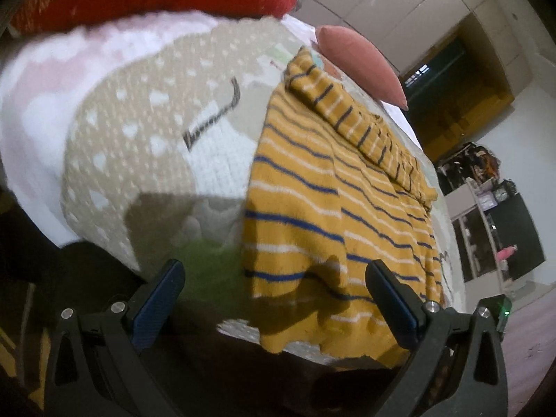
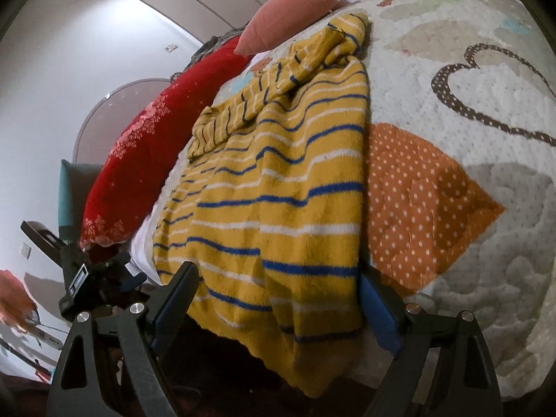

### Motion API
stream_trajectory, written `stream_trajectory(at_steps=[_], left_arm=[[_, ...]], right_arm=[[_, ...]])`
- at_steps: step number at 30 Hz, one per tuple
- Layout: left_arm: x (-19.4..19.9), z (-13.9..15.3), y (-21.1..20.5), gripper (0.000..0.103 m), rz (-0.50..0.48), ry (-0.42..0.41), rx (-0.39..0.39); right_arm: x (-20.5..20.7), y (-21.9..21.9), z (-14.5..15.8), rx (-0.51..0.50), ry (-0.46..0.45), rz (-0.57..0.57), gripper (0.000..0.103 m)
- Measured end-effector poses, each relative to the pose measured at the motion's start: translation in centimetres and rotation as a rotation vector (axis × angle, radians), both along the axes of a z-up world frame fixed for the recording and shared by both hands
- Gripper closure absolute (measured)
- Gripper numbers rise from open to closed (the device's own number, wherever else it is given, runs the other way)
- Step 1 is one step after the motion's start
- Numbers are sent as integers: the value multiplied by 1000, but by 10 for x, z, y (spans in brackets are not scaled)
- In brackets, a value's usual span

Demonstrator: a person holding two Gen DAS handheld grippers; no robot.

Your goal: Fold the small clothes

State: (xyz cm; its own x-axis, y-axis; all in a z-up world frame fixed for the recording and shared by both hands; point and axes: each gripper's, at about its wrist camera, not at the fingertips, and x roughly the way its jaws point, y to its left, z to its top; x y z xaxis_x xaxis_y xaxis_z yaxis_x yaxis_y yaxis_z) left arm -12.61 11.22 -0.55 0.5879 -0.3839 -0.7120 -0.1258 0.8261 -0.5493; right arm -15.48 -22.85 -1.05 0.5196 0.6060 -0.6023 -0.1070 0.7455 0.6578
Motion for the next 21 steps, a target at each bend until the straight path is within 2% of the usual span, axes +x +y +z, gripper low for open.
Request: stream_trajectory(at_steps=[2, 6, 9, 17, 18, 19, 20, 21], left_arm=[[1, -7, -2, 0, -20, 5, -31], [6, -28, -13, 0, -88, 27, -141], [6, -43, -24, 0, -135, 39, -183], [0, -57, -61, 1, -243, 35, -145], [0, -56, -62, 9, -248, 28, -143], [-1, -54, -62, 22, -246, 29, -132], [0, -53, -63, 30, -238, 34, -118], [0, -51, -61, 46, -222, 44, -96]], right_arm=[[-3, -2, -4, 14, 15, 11, 11], [-8, -5, -15, 66, 46, 15, 11], [-10, -7, -20, 107, 65, 7, 11], [-11, 9, -33, 94, 94, 39, 10], [-11, 11, -34, 94, 96, 39, 10], [-11, 13, -35, 92, 100, 40, 10], [-11, 14, -35, 90, 100, 40, 10], [-12, 15, -35, 84, 99, 42, 10]])
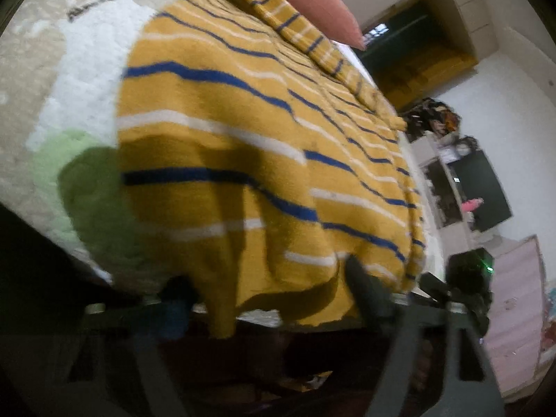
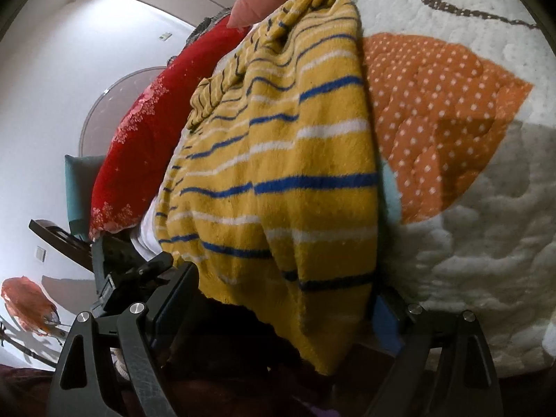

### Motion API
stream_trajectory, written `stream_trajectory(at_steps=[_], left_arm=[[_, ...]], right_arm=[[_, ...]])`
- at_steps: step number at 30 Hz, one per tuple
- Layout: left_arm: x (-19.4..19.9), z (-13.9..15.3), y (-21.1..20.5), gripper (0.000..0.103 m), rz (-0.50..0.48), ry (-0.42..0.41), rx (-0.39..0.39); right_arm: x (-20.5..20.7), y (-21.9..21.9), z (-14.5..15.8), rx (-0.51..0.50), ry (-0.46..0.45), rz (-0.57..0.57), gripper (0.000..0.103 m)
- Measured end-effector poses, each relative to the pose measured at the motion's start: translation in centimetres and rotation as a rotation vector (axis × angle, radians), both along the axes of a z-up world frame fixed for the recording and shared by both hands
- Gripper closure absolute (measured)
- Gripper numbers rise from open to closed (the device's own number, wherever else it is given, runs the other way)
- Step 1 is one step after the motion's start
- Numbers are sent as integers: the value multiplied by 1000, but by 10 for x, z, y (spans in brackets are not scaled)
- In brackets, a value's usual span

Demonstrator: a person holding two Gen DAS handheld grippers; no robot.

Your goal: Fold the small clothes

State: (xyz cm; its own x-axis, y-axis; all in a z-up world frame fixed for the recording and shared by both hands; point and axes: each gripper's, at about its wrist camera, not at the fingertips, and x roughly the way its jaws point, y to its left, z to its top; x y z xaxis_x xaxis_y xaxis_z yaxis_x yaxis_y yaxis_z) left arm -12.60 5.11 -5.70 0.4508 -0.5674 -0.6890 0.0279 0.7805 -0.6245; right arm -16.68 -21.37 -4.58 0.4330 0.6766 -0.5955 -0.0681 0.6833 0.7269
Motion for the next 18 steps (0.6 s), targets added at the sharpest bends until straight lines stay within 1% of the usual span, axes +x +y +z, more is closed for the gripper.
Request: stream_trajectory(at_steps=[1, 2, 3, 4, 5, 6, 7, 8, 9, 12, 16, 18], left_arm=[[-1, 1, 2, 61, 13, 7, 12], [-2, 1, 5, 67, 27, 16, 14], [-3, 3, 6, 78, 33, 19, 2], [-5, 6, 7, 86, 35, 17, -7], [-7, 11, 6, 86, 37, 10, -1], [-10, 18, 5, 86, 41, -7, 22], [-12, 27, 5, 86, 39, -22, 37], [-15, 35, 4, 87, 38, -39, 46], [-21, 47, 5, 87, 38, -67, 47], [-34, 67, 13, 87, 48, -124, 55], [-39, 88, 16, 88, 55, -155, 63], [-36, 97, 15, 88, 56, -169, 57]], right_arm=[[0, 2, 0, -7, 0, 3, 10], [-1, 4, 0, -12, 0, 7, 10], [-1, 5, 1, -15, 1, 7, 11], [-2, 7, 1, -23, 3, 6, 12], [-3, 7, 1, -33, 6, 6, 19], [-2, 7, 1, -44, 12, 9, 37], [-2, 8, 1, -58, 22, 18, 49], [-2, 9, 1, -57, 30, 28, 75], [-2, 10, 0, -43, 40, 38, 86], [-10, 12, 15, -46, 18, 55, 87], [-23, 17, 54, -52, -87, 72, 88], [-25, 17, 66, -50, -116, 71, 89]])
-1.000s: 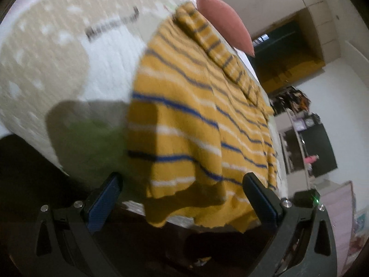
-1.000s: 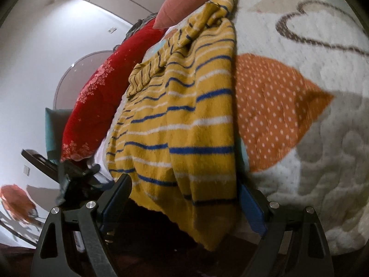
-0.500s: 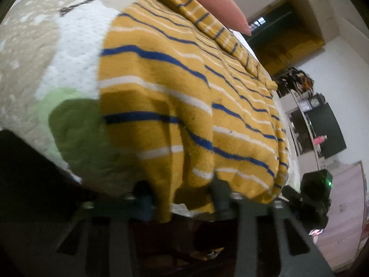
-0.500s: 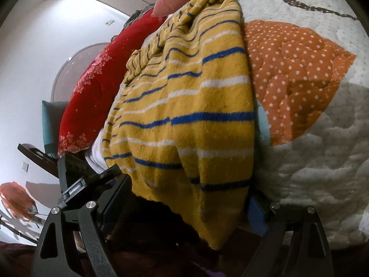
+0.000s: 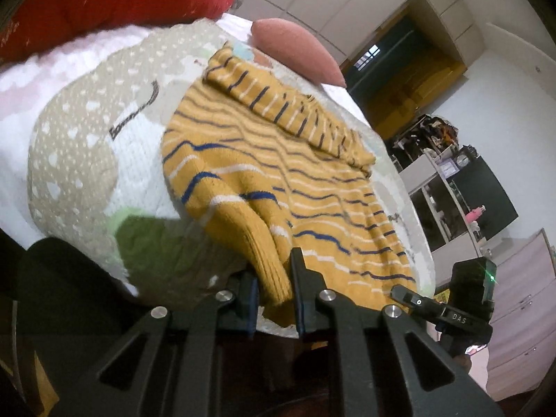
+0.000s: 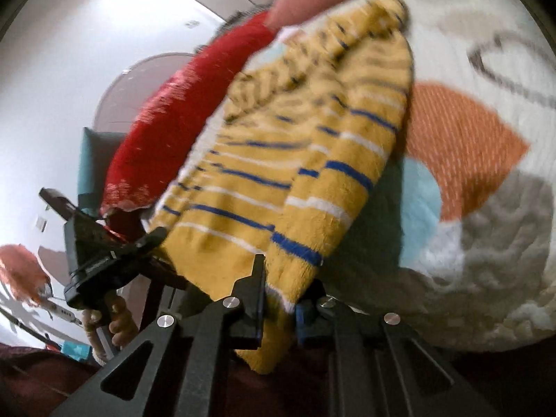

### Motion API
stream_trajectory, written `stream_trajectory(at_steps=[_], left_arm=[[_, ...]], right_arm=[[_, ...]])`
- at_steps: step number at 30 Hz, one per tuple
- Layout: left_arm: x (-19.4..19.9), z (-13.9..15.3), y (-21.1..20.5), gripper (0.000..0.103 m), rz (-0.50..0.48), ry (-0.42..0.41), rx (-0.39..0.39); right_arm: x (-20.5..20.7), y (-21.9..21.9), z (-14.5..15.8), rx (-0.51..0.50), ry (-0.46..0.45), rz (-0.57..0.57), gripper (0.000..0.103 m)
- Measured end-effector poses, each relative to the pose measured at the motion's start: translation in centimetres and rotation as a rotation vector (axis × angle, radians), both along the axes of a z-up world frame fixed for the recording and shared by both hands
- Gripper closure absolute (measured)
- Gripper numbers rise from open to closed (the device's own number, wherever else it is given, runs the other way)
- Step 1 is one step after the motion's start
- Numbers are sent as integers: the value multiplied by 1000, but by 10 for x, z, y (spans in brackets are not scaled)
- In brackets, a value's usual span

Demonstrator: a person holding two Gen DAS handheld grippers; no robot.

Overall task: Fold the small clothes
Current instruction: 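Fold the hem up toward the collar with the right tool while the left tool grips it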

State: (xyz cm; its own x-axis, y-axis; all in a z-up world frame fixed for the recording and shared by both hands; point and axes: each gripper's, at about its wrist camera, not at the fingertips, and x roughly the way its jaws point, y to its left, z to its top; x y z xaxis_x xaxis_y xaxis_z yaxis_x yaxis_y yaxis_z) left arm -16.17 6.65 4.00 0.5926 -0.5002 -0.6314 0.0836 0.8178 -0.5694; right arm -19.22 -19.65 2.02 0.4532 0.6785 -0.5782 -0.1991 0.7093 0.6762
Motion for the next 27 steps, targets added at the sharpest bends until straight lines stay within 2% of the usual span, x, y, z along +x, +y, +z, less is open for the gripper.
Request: stream_trajectory(at_steps=[8, 23, 27], left_arm=[[22, 23, 6, 88, 1, -61, 3], [80, 36, 8, 88, 25, -119, 69], [92, 37, 11, 92, 54, -115, 90]], right_arm=[[11, 0, 36, -3, -87, 5, 89], [74, 12, 63, -59, -169, 7, 89], [85, 12, 62, -105, -177, -14, 89]])
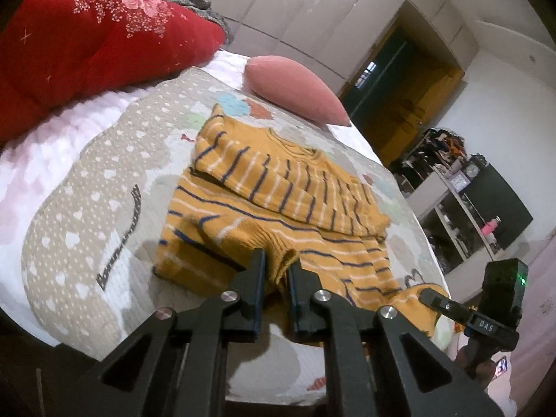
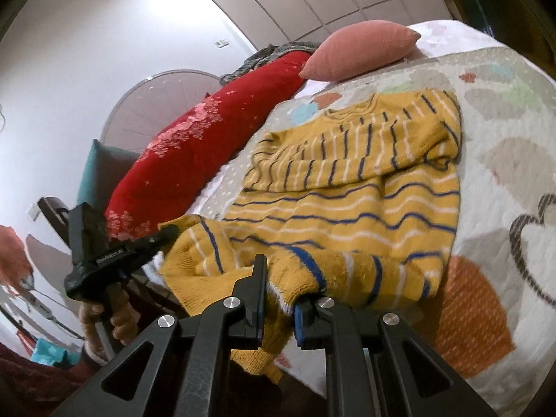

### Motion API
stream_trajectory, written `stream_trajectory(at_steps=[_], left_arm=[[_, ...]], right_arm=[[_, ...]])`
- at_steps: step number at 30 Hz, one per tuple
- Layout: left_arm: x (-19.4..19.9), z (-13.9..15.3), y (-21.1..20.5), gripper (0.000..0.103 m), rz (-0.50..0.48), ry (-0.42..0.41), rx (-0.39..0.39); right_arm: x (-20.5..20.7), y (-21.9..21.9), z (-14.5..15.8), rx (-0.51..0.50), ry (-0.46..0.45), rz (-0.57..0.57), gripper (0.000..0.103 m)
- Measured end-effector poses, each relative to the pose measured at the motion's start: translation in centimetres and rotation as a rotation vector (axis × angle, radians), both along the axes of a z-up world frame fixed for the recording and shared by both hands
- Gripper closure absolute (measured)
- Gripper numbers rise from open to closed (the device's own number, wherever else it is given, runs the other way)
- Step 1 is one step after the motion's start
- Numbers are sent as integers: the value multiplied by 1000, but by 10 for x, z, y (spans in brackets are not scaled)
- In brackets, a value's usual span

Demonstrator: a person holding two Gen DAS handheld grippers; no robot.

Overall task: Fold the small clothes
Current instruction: 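Fold the hem up toward the collar with the right tool while the left tool grips it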

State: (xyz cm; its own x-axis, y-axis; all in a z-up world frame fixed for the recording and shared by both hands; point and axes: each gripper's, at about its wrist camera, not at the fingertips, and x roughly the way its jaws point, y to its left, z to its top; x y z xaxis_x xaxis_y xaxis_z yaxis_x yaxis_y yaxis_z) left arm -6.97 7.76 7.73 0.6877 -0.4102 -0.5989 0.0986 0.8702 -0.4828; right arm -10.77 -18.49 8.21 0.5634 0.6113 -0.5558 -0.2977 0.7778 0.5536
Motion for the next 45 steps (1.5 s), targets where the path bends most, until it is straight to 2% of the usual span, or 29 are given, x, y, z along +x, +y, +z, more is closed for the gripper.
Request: stream_trajectory(at_steps=[9, 15, 18, 21, 24, 26, 27, 28, 29, 31, 32, 35, 36, 37, 38, 39, 41, 43, 45], left_arm=[[47, 6, -6, 92, 4, -18, 20], [105, 17, -19, 92, -3, -52, 82], [153, 24, -25, 92, 26, -51, 131], [201, 22, -24, 92, 74, -6, 175], [218, 24, -17, 91, 63, 16, 146], [211, 27, -17, 77, 24, -4, 156], [205, 26, -17, 55, 8, -11, 177], [200, 23, -18, 39, -3, -15, 202], [195, 18, -18, 37, -17, -12, 224], [190, 4, -22, 37, -66, 29, 258], [188, -5, -25, 37, -95, 58, 270], [182, -29, -37, 37, -160, 100, 321], [180, -36, -44, 37, -192, 114, 347], [179, -43, -51, 42, -223, 127, 369], [176, -50, -62, 56, -273, 149, 392], [173, -54, -67, 95, -290, 158, 411], [165, -52, -73, 92, -285, 129, 453], [162, -39, -66, 92, -258, 100, 423], [167, -19, -51, 93, -199, 78, 372]], right_arm=[[45, 1, 5, -9, -14, -12, 89], [108, 0, 17, 4, -9, -27, 89], [158, -3, 13, 6, 25, -66, 89], [214, -11, -6, -3, 95, -150, 89], [260, -29, -40, 15, 220, -253, 89], [271, -44, -59, 102, 284, -294, 88], [272, -49, -64, 145, 299, -297, 87], [270, -52, -65, 173, 298, -292, 86], [267, -53, -63, 183, 286, -283, 81], [259, -53, -56, 184, 261, -269, 64], [255, -52, -53, 182, 249, -265, 52], [234, -45, -36, 123, 202, -249, 36], [230, -42, -31, 97, 184, -239, 34], [223, -39, -25, 68, 165, -225, 34], [216, -38, -18, 33, 142, -213, 34], [211, -37, -14, 10, 127, -211, 34], [197, -38, -2, -63, 83, -209, 34], [187, -41, 5, -129, 48, -203, 34], [183, -43, 11, -187, 21, -193, 29]])
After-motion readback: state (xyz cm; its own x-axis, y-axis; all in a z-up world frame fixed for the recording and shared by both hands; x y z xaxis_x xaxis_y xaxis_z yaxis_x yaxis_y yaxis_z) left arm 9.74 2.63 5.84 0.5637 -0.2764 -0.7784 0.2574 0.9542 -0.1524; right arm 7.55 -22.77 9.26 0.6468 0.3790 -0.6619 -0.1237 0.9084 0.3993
